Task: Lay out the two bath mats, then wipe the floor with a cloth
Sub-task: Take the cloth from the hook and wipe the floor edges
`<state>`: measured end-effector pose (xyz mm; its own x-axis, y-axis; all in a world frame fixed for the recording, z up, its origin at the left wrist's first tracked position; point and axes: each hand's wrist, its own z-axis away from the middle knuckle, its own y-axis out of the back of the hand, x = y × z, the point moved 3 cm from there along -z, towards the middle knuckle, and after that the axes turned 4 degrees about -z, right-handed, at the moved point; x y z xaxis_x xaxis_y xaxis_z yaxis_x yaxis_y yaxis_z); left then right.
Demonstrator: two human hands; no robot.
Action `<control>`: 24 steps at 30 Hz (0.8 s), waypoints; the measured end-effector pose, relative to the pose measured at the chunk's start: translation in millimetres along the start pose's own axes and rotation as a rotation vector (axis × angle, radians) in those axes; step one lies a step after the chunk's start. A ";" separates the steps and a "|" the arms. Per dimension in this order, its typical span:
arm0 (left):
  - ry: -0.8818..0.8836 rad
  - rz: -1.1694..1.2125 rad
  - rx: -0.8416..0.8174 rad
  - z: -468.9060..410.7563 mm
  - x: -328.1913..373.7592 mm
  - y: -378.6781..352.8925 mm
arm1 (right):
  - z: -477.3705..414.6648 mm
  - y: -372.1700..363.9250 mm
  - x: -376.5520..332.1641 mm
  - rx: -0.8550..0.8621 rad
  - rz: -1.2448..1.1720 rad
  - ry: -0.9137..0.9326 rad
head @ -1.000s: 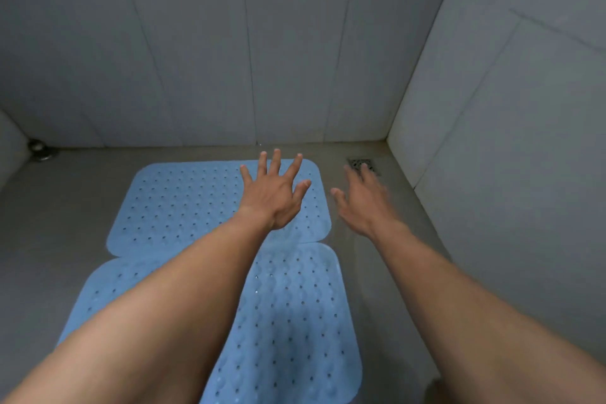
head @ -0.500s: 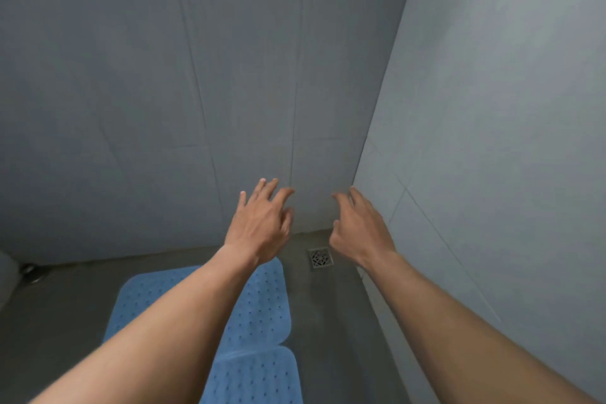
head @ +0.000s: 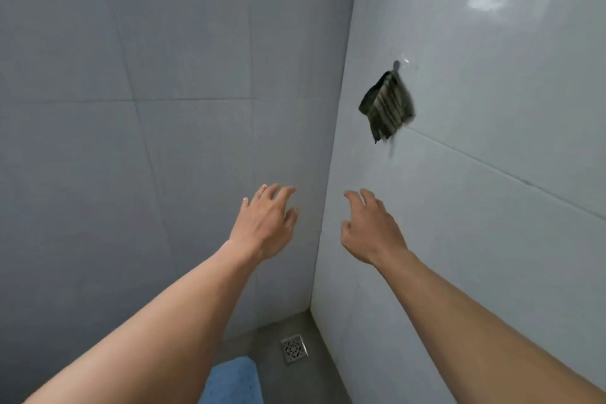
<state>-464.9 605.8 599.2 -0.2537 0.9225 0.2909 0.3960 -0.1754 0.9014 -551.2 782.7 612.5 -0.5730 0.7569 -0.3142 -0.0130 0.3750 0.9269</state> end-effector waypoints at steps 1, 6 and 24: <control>-0.010 0.018 0.000 -12.3 8.3 10.9 | -7.4 15.4 1.0 0.008 0.004 -0.002; -0.066 0.049 -0.028 -76.2 43.4 44.9 | -51.7 80.6 10.3 0.030 0.025 -0.028; -0.145 0.155 0.101 -351.3 138.2 -0.5 | -245.9 145.0 44.7 0.333 0.378 -0.004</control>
<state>-810.2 612.5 751.6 -0.0566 0.9282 0.3677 0.5083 -0.2902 0.8109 -780.1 739.3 783.3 -0.4836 0.8748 0.0293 0.4577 0.2242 0.8603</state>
